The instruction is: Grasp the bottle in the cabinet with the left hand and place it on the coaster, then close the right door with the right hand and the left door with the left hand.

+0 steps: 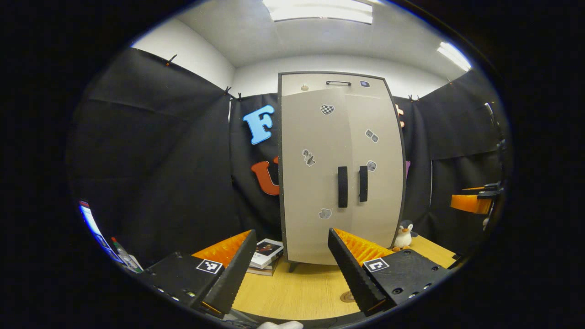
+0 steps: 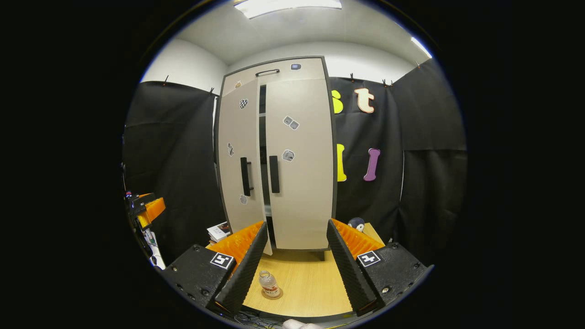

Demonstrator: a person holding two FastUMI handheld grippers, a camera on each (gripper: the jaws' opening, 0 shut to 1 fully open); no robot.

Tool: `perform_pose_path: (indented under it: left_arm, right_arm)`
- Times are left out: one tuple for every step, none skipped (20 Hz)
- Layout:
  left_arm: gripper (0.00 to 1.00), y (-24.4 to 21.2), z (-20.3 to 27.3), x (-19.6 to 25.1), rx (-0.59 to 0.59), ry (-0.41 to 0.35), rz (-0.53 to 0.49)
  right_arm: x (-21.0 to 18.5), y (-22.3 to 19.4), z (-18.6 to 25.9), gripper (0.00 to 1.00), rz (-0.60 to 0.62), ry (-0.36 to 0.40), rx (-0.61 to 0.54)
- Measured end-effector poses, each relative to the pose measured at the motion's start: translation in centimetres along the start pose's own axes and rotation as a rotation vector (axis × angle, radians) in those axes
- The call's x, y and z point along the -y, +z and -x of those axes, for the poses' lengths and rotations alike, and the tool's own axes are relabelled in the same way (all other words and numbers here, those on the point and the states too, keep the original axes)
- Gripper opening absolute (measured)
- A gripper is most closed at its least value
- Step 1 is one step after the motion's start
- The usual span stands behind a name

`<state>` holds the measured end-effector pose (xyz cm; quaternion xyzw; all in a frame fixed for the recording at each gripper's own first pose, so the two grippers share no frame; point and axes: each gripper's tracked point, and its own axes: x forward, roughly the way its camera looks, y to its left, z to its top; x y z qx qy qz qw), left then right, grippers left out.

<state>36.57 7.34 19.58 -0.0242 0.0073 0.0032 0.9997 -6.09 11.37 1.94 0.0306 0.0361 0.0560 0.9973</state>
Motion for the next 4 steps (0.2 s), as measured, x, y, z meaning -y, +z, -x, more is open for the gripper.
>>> perform_pose_path:
  left_arm:
    - [0.96, 0.05, -0.11, 0.18, 0.002, -0.003, -0.001]
    - [0.96, 0.17, -0.15, 0.35, 0.005, -0.007, -0.002]
    - [0.95, 0.27, -0.17, 0.48, 0.008, -0.009, -0.005]
    - [0.96, 0.29, -0.31, 0.60, 0.008, -0.011, -0.007]
  right_arm:
    - [0.23, 0.03, 0.13, 0.81, -0.003, -0.004, 0.002]
    - [0.49, 0.17, 0.10, 0.81, -0.006, -0.011, 0.005]
    - [0.71, 0.20, 0.09, 0.81, -0.008, -0.014, 0.008]
    - [0.84, 0.26, 0.07, 0.81, -0.009, -0.015, 0.008]
